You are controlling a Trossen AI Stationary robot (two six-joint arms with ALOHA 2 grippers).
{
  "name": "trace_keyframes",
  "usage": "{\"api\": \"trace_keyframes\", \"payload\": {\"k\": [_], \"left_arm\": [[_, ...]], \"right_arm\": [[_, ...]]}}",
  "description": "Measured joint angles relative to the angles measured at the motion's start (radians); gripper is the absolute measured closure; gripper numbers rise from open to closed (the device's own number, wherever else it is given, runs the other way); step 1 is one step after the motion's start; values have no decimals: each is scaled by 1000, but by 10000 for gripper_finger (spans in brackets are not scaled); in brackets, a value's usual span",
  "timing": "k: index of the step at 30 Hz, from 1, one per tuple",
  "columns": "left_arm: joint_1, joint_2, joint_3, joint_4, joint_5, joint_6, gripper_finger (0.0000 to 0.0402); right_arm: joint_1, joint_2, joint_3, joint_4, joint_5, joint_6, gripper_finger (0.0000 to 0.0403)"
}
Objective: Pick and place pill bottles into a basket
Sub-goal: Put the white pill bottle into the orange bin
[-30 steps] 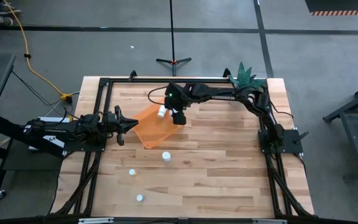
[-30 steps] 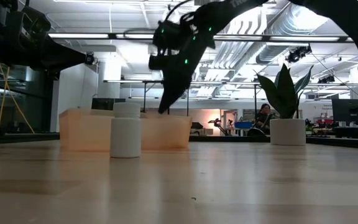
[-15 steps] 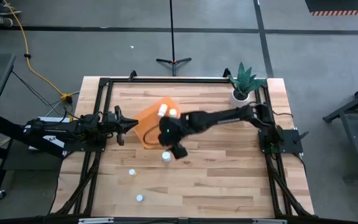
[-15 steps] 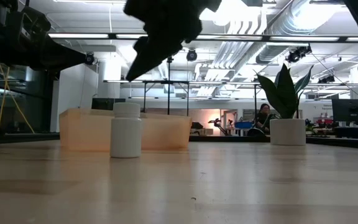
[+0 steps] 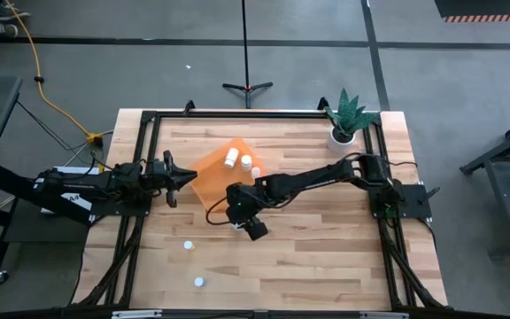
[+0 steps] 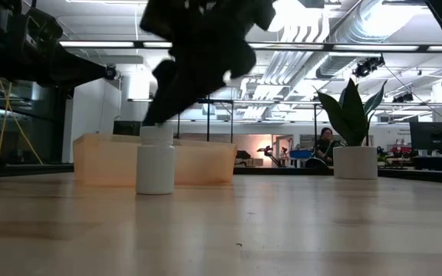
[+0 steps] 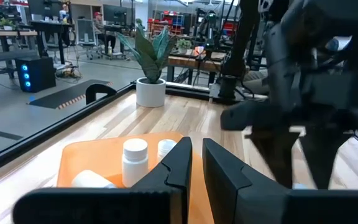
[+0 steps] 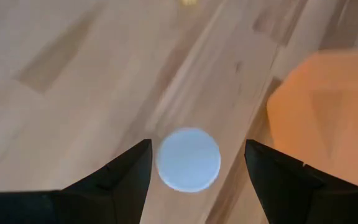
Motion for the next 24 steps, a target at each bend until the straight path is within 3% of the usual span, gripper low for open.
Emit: {"api": "trace_keyframes", "payload": {"k": [15, 24], "left_arm": [[0, 0, 0, 0, 1, 2, 328], [0, 0, 0, 0, 2, 2, 328]], "right_arm": [[-2, -1, -94, 130, -13, 35, 160], [-2, -1, -94, 127, -46, 17, 257]]}}
